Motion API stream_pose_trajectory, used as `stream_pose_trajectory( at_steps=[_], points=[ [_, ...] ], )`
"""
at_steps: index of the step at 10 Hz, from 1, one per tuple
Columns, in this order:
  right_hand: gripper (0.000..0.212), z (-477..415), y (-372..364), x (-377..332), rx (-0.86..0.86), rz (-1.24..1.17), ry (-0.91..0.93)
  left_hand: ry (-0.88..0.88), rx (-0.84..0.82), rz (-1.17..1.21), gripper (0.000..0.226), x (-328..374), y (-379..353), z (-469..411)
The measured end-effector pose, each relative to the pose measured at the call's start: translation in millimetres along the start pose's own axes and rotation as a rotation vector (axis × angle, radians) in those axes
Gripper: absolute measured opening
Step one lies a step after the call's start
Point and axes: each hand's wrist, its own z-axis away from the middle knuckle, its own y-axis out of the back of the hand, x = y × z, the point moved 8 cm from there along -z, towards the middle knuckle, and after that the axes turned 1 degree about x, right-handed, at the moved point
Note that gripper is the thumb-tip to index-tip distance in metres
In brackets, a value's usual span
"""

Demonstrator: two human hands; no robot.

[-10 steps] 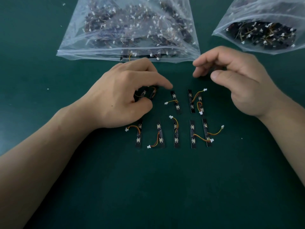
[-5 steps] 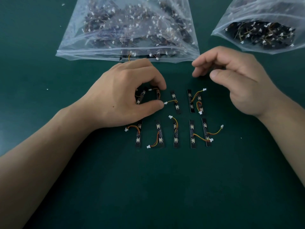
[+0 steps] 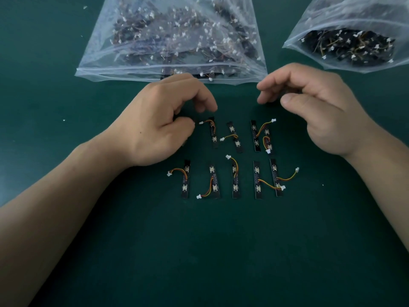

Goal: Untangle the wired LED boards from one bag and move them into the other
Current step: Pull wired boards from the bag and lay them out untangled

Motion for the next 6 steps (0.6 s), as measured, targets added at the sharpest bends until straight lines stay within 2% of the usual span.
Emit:
stream_pose_trajectory(
  at_steps=[2,4,6],
  points=[
    [0.036,0.1,0.5,-0.2,0.005,0.002,0.004,0.081,-0.034,-0.006,0.051,-6.0,-5.0,0.9],
    [0.036,0.0,1.0,0.4,0.004,0.011,0.007,0.085,-0.042,-0.023,0.05,-6.1,-5.2,1.7],
    [0.035,-0.1,0.0,1.3,0.001,0.008,0.01,0.073,-0.026,-0.08,0.037,-3.2,-7.4,1.0]
  ],
)
